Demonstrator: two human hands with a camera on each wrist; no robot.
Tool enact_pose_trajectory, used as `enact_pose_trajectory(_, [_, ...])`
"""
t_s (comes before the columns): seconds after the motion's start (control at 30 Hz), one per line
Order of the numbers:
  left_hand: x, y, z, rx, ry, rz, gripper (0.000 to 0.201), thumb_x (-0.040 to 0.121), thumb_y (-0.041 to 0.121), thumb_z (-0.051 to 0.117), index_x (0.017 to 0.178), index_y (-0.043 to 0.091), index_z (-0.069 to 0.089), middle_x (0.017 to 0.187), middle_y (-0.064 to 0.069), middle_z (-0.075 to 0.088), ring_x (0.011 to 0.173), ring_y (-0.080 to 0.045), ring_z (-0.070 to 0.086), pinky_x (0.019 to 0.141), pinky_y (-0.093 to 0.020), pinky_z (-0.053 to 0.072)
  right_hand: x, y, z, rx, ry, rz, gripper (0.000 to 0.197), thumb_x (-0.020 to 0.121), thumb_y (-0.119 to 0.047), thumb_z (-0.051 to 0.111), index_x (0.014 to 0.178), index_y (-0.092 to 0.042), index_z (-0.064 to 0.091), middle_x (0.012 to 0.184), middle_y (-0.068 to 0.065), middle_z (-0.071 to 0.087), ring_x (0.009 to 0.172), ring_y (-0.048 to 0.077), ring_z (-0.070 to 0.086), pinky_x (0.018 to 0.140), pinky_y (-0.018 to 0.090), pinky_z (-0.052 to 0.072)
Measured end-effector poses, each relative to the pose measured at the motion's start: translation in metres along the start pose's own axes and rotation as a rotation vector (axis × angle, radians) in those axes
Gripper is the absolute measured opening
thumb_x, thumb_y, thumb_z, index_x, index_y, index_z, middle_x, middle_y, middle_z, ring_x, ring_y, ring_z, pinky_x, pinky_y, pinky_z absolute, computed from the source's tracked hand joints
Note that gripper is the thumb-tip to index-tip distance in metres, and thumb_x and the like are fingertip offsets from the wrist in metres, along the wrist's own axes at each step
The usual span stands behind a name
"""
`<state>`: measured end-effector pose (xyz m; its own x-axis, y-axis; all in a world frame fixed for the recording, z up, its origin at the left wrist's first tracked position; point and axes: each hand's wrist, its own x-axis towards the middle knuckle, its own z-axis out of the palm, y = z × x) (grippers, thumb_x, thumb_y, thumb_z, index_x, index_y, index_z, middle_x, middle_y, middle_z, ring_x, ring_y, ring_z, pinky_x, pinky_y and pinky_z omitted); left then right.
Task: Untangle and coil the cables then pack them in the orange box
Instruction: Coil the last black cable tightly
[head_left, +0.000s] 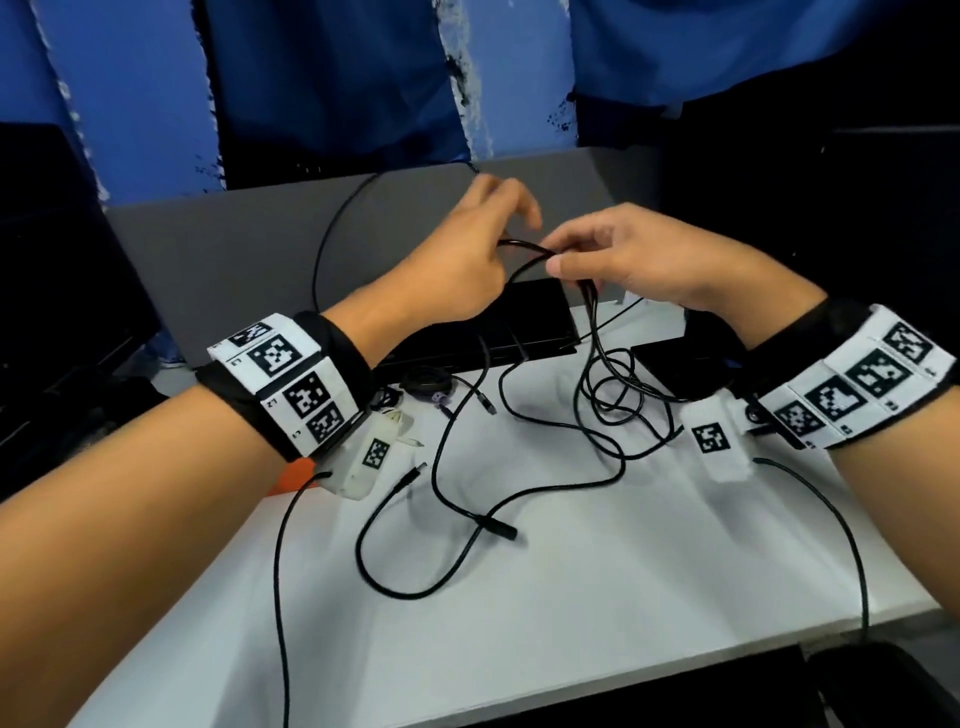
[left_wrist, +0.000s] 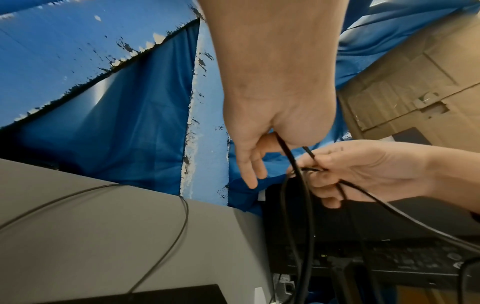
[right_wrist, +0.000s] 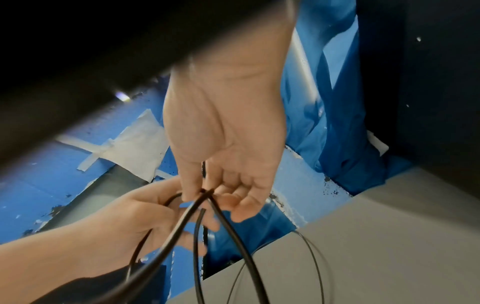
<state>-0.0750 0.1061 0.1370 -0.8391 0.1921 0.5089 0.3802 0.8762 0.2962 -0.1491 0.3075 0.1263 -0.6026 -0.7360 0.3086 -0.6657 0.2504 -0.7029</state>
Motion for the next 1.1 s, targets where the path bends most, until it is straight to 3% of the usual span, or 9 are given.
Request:
enact_pose_trajectory(0.1, [-0.004, -0.009, -0.005, -0.091, 0.052, -0.238, 0.032, 0.092, -0.007, 0.037, 0.103, 0.011, 0.061, 0.102, -0.008, 0.057, 0.085, -0.031, 0.07, 0.067, -0.044, 0.061, -0.002, 0.005, -0.01, -0.004, 0.078, 0.005, 0.02, 0.104, -0.026, 0.06, 0.108, -0.017, 0.077, 0.079, 0.0, 0.067, 0.066, 0.008, 0.059, 0.065, 0.025, 0.051])
enact_pose_trajectory(0.2, [-0.01, -0.022, -0.013, -0.424, 0.133, -0.45, 0.032, 0.092, -0.002, 0.032, 0.085, 0.01, 0.06, 0.089, -0.014, 0.067, 0.05, -0.028, 0.061, 0.04, -0.034, 0.05, -0.003, 0.027, -0.027, -0.096, 0.277, 0.093, 0.019, 0.103, -0.029, 0.062, 0.094, -0.022, 0.078, 0.066, -0.006, 0.058, 0.051, 0.007, 0.047, 0.053, 0.027, 0.037])
enact_pose_trajectory(0.33, [-0.011, -0.02, -0.02, -0.42, 0.076, -0.406, 0.028, 0.092, 0.002, 0.037, 0.075, 0.015, 0.056, 0.066, -0.006, 0.059, 0.036, -0.02, 0.038, 0.038, -0.025, 0.03, -0.008, 0.011, -0.012, -0.229, 0.301, 0.054, 0.037, 0.097, -0.058, 0.059, 0.114, -0.028, 0.073, 0.097, -0.014, 0.07, 0.087, 0.002, 0.063, 0.083, 0.026, 0.049])
enact_pose_trajectory(0.43, [-0.002, 0.009, -0.018, -0.424, 0.047, -0.314, 0.023, 0.085, 0.003, 0.042, 0.073, 0.018, 0.056, 0.061, -0.002, 0.056, 0.038, -0.017, 0.036, 0.043, -0.022, 0.025, -0.002, -0.018, 0.024, -0.035, 0.13, -0.073, 0.046, 0.101, -0.049, 0.059, 0.141, -0.027, 0.056, 0.11, -0.01, 0.071, 0.105, 0.007, 0.069, 0.1, 0.03, 0.051])
enact_pose_trajectory(0.53, [0.003, 0.018, -0.028, -0.3, 0.212, -0.277, 0.014, 0.076, 0.015, 0.049, 0.081, 0.024, 0.058, 0.07, 0.005, 0.062, 0.053, -0.009, 0.048, 0.05, -0.028, 0.035, 0.003, -0.027, 0.026, 0.389, 0.015, -0.033, 0.023, 0.105, -0.025, 0.059, 0.126, -0.016, 0.06, 0.062, -0.005, 0.047, 0.054, 0.014, 0.051, 0.067, 0.033, 0.058])
enact_pose_trajectory(0.67, [-0.009, -0.004, -0.058, -0.401, 0.439, -0.371, 0.021, 0.089, 0.007, 0.045, 0.087, 0.023, 0.058, 0.064, 0.009, 0.052, 0.051, -0.008, 0.045, 0.044, -0.022, 0.031, -0.002, -0.001, -0.003, 0.187, -0.122, 0.124, 0.014, 0.101, -0.021, 0.065, 0.106, -0.01, 0.071, 0.059, -0.007, 0.032, 0.048, 0.01, 0.031, 0.047, 0.025, 0.044])
enact_pose_trajectory(0.87, [-0.038, -0.043, -0.109, -0.67, 0.777, -0.629, 0.022, 0.096, 0.011, 0.035, 0.103, 0.019, 0.053, 0.06, 0.005, 0.046, 0.04, -0.008, 0.03, 0.041, -0.02, 0.019, -0.013, 0.096, -0.024, -0.266, 0.168, 0.359, 0.021, 0.105, -0.015, 0.057, 0.093, -0.002, 0.068, 0.059, 0.006, 0.051, 0.048, 0.025, 0.055, 0.06, 0.032, 0.047])
enact_pose_trajectory(0.93, [-0.045, -0.046, -0.101, -0.664, 0.671, -0.658, 0.013, 0.098, 0.014, 0.041, 0.102, 0.017, 0.054, 0.056, 0.003, 0.044, 0.038, -0.009, 0.027, 0.041, -0.019, 0.017, -0.016, 0.099, -0.026, -0.285, 0.038, 0.398, 0.024, 0.095, -0.024, 0.073, 0.107, -0.005, 0.066, 0.071, 0.006, 0.067, 0.062, 0.02, 0.068, 0.075, 0.035, 0.049])
enact_pose_trajectory(1.1, [-0.041, -0.018, -0.062, -0.562, 0.337, -0.627, 0.017, 0.098, 0.019, 0.047, 0.083, 0.018, 0.054, 0.053, 0.003, 0.042, 0.04, -0.011, 0.025, 0.047, -0.026, 0.015, -0.01, 0.014, 0.001, -0.111, -0.191, 0.199, 0.117, 0.061, -0.079, 0.081, 0.158, -0.046, 0.026, 0.141, -0.015, 0.059, 0.127, 0.003, 0.058, 0.113, 0.032, 0.038])
